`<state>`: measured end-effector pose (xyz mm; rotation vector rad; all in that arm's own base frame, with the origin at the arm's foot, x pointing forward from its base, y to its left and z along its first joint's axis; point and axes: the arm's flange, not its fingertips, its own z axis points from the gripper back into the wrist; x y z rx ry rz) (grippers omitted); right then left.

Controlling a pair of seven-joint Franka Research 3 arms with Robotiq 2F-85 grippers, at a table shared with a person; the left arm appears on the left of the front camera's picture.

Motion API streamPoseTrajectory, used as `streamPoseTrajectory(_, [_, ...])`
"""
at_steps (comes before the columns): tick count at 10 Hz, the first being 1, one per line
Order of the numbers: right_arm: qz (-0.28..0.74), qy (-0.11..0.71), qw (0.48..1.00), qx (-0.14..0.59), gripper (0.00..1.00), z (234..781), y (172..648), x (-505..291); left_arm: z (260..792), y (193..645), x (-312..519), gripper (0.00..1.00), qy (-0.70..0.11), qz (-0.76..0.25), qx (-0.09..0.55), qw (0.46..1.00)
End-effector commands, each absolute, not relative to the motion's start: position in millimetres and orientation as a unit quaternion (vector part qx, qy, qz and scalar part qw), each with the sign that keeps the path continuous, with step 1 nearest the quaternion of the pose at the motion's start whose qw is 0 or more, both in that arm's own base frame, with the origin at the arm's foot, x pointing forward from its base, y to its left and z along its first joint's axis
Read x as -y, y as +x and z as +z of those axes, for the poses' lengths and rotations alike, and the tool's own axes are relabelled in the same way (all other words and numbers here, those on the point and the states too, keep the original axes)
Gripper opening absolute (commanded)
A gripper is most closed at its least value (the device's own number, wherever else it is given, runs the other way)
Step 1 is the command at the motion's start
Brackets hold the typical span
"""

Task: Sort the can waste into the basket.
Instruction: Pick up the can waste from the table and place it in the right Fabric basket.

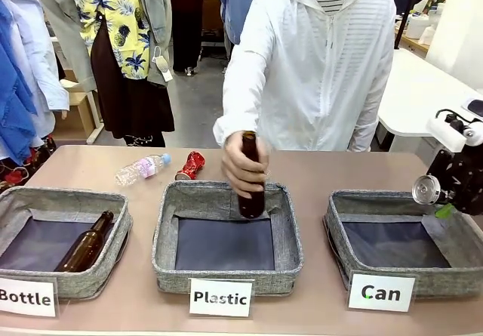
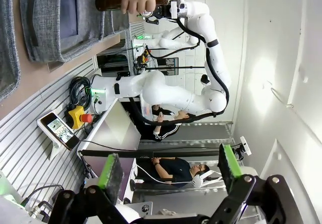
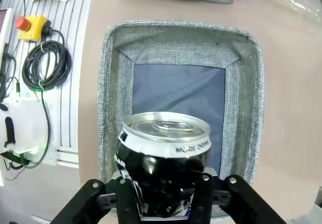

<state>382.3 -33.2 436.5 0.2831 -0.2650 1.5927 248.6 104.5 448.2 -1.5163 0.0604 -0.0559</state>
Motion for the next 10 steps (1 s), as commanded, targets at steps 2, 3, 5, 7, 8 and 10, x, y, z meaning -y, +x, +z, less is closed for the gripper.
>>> streamPoseTrajectory(2, [0.726, 0.143, 0.663, 0.117, 0.93, 440, 394, 38, 451, 247, -103, 1.0, -0.693, -0.026, -0.026, 0.72])
streamPoseTrajectory(3, [0.725, 0.145, 0.663, 0.12, 1.0, 439, 395, 37, 451, 247, -103, 1.0, -0.693, -0.026, -0.026, 0.72])
streamPoseTrajectory(5, [0.722, 0.149, 0.664, 0.123, 1.0, 440, 397, 36, 451, 247, -103, 1.0, -0.693, -0.026, -0.026, 0.72])
streamPoseTrajectory(7, [0.716, 0.163, 0.666, 0.13, 1.0, 440, 398, 39, 448, 249, -105, 1.0, -0.687, -0.025, -0.027, 0.725])
streamPoseTrajectory(8, [0.707, 0.192, 0.666, 0.141, 1.0, 441, 401, 42, 461, 242, -119, 1.0, -0.68, -0.021, 0.001, 0.733])
streamPoseTrajectory(10, [0.599, 0.321, 0.7, 0.218, 1.0, 453, 410, 56, 518, 205, -186, 1.0, -0.704, 0.024, 0.082, 0.705])
